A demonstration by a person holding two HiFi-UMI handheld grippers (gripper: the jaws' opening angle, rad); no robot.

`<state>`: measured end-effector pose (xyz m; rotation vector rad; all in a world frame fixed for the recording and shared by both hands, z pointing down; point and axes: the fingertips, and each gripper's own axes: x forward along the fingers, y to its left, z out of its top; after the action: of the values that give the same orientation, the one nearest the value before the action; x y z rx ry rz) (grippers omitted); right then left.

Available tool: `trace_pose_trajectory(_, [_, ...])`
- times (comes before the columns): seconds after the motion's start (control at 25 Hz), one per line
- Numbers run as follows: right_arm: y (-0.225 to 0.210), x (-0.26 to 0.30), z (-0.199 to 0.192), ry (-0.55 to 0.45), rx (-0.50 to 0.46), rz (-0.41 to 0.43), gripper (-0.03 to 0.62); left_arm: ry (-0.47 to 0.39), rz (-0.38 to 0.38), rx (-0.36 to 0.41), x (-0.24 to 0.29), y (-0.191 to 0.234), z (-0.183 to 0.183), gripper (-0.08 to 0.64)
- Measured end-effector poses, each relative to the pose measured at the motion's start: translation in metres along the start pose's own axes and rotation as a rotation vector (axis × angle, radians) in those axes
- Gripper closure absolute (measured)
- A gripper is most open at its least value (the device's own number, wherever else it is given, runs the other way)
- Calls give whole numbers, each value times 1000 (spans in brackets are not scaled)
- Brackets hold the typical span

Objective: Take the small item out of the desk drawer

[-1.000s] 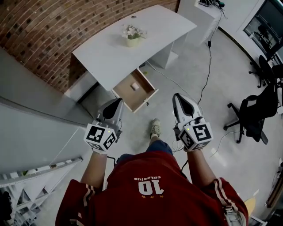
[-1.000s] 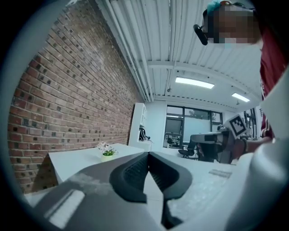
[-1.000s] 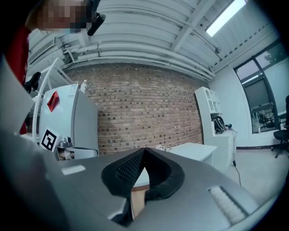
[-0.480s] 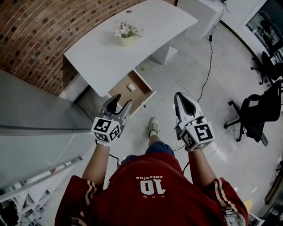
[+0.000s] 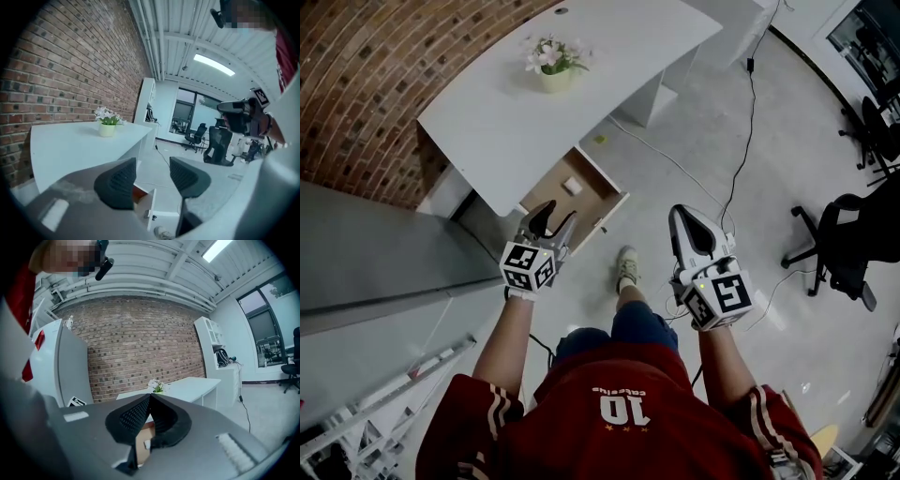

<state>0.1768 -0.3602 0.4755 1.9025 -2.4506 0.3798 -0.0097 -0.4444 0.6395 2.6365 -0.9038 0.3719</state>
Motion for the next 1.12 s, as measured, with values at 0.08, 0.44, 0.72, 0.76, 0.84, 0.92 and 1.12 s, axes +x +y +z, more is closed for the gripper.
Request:
trace_pose_trajectory(0.08, [-10, 8, -16, 9, 11, -1, 589, 38, -10, 45, 17, 8, -18, 337])
trace_pose_trajectory(0.44, [-39, 41, -94, 28, 26, -2, 589, 91, 88, -73, 97, 77, -105, 337])
trace_pose_trajectory(0.72, [-58, 70, -139, 21, -26, 20, 589, 102, 187, -197, 150, 127, -176, 337])
trace_pose_trajectory(0.76, [-59, 75, -144, 19, -29, 23, 589, 106, 200, -214, 154, 133, -185, 337])
trace_pose_trajectory(0.84, [-62, 83, -153, 13, -31, 27, 589, 112, 230, -249, 162, 145, -201, 337])
trace_pose_trajectory(0.92, [-66, 90, -158, 10, -33, 30, 589, 120, 258, -275, 172, 157, -215, 337])
trace_pose_trajectory(1.12, [-79, 102, -169, -19, -55, 17, 589, 184, 300, -319, 202, 180, -257, 334])
